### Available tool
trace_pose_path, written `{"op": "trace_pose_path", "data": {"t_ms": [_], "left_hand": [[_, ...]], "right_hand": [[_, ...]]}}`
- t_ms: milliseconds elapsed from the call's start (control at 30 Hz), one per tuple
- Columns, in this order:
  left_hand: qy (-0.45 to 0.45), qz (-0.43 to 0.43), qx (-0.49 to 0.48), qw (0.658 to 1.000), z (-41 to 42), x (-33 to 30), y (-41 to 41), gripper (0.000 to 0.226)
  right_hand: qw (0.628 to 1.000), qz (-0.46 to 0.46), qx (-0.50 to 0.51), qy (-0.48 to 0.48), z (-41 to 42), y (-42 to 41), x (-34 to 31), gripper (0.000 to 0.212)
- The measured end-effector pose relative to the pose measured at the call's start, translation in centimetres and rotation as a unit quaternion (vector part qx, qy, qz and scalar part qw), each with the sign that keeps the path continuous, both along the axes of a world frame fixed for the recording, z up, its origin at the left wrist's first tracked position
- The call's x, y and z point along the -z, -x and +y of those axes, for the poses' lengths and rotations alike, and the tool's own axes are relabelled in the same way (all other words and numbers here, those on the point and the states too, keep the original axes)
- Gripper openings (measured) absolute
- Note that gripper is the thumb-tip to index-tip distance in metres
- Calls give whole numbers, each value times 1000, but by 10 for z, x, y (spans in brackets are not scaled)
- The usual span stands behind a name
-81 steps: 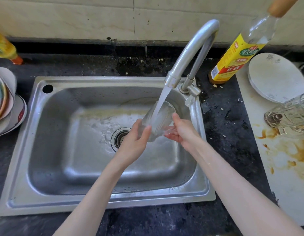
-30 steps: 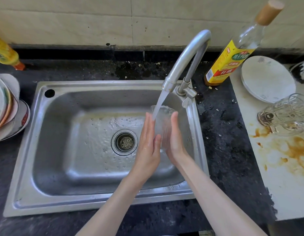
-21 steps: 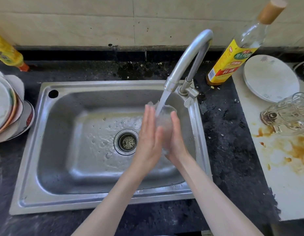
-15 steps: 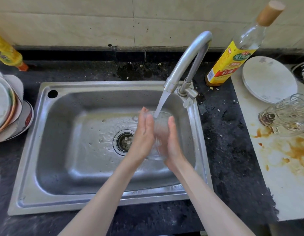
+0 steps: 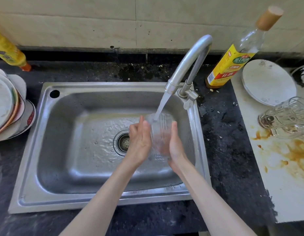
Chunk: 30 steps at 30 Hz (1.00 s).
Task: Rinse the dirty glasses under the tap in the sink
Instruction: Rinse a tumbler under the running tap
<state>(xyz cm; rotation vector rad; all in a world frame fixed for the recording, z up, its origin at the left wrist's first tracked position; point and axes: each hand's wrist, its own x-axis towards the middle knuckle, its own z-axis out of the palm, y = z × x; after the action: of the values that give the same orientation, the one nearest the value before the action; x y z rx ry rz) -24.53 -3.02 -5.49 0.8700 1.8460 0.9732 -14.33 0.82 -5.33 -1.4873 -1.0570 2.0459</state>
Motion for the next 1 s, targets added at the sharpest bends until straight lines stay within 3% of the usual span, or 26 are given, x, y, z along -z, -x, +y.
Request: {"op": "trace_pose_path", "data": {"t_ms": [100,267,433,533,733,900,1000], "left_hand": [[-4,65,16,998,1,2,2,48],[1,98,-72,993,7,-5,8,32],[-30,201,-11,979,-2,-5,3,28],[-19,239,19,971,-11,-1,2,34],[-31,171,56,983,-11,-8,14,10],[-102,146,120,977,-14,-18,15,20],[-108,54,30,992,-12,-29,18,25]], "right_hand": [[996,-40,-9,-75,-8,3,-1,54],[997,-17,50,-49,-12,2,0,37],[995,26,98,-22,-6,4,-2,75],[996,20,81,-34,-1,-1,-1,70],[1000,2,27,4,4,-3,1,96],[998,-27,-37,-32,2,-3,3,86],[996,-34,-38,-68,0,-3,0,89]]}}
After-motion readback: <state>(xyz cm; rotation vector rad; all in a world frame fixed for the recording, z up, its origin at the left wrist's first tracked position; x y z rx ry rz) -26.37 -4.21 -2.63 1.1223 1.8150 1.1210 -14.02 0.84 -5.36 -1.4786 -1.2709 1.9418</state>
